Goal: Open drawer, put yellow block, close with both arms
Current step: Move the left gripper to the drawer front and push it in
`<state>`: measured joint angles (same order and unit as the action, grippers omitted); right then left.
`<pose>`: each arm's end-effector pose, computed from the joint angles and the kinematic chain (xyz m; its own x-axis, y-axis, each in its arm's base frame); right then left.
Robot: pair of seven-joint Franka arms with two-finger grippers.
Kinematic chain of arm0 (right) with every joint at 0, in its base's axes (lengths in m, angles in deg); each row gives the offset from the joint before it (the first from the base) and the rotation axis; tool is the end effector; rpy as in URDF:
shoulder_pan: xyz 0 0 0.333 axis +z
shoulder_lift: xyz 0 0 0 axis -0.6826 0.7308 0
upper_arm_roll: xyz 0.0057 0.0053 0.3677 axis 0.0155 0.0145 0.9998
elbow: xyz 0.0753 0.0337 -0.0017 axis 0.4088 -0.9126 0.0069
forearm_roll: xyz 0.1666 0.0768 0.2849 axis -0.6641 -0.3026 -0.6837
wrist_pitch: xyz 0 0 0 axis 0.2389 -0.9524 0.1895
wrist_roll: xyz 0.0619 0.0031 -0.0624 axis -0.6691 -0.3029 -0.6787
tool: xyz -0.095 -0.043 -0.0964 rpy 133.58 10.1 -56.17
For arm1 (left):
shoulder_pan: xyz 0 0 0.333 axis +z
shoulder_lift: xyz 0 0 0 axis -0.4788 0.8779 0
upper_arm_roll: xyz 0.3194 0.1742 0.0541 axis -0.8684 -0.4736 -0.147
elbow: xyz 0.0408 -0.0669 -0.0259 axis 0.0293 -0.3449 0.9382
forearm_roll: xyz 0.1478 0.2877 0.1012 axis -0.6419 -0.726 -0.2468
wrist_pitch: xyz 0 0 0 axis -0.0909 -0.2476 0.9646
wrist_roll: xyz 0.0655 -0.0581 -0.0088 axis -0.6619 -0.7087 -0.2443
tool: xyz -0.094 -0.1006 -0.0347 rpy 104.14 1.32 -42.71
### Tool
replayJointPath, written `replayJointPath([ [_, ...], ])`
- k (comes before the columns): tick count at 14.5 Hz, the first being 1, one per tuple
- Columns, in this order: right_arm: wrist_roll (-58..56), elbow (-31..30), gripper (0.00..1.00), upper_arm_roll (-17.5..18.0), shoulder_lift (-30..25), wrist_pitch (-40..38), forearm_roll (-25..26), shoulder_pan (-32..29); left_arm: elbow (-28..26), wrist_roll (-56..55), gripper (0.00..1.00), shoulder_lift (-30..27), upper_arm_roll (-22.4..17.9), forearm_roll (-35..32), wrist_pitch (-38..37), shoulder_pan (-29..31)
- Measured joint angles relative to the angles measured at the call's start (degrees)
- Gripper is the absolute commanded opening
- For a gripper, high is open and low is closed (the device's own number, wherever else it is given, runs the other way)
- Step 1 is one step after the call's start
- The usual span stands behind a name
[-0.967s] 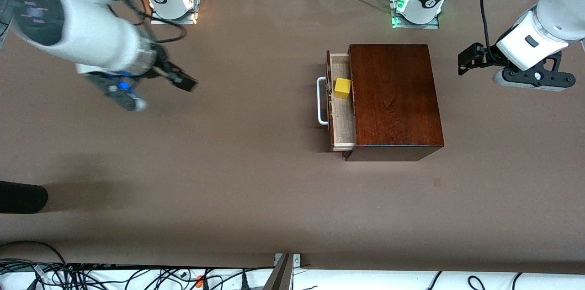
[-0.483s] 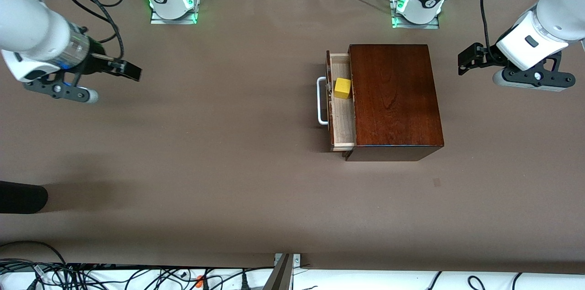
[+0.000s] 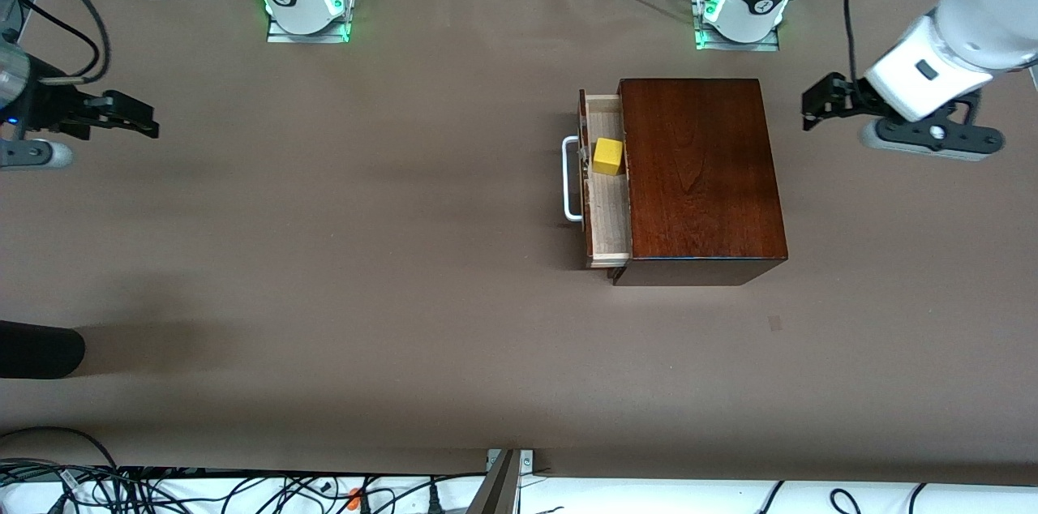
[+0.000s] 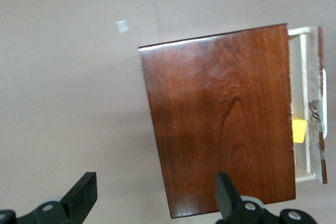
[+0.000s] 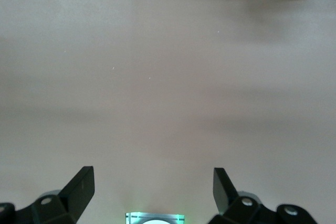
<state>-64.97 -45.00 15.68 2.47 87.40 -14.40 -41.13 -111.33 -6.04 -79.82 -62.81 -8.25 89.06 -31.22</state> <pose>0.5087 -0.0110 0.5996 0.9908 0.0418 -0.1289 0.0418 -0.9991 -0.0028 0.4907 -0.0989 0.6159 0.9812 -0.1706 -0.0899 -0.1699 -0.9853 0.0153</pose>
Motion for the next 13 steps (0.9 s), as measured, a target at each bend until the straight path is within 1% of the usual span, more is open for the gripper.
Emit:
replayJointPath([
  [1,-0.1,-0.9,1.00,2.2,-0.7,0.7,0.1,-2.2,0.0,1.5,1.00,0.2,1.4,0.0,0.0,-0.3],
  [2,-0.1,-1.7,1.00,3.5,-1.3,1.1,0.2,-3.2,0.0,3.9,1.00,0.7,3.0,0.0,0.0,-0.6],
  [3,-0.1,-2.1,1.00,4.0,-1.7,1.3,0.6,-3.4,0.0,6.5,1.00,1.6,4.5,0.1,0.1,-0.9],
  [5,-0.1,-2.4,1.00,4.5,-2.0,1.4,1.7,-3.4,0.8,10.7,1.00,4.5,7.7,0.2,0.8,-1.2],
  [9,-0.1,-2.3,1.00,4.5,-2.0,1.6,2.1,-3.5,7.6,13.4,1.00,13.6,14.3,0.3,2.0,-1.2],
  [12,-0.1,-2.2,1.00,4.5,-2.1,1.6,2.1,-3.6,9.7,15.7,1.00,18.7,20.0,0.3,6.9,-1.7],
  [13,-0.1,-2.2,1.00,4.5,-2.1,1.6,2.1,-3.7,9.9,17.2,1.00,19.9,20.8,0.3,8.8,-2.7],
])
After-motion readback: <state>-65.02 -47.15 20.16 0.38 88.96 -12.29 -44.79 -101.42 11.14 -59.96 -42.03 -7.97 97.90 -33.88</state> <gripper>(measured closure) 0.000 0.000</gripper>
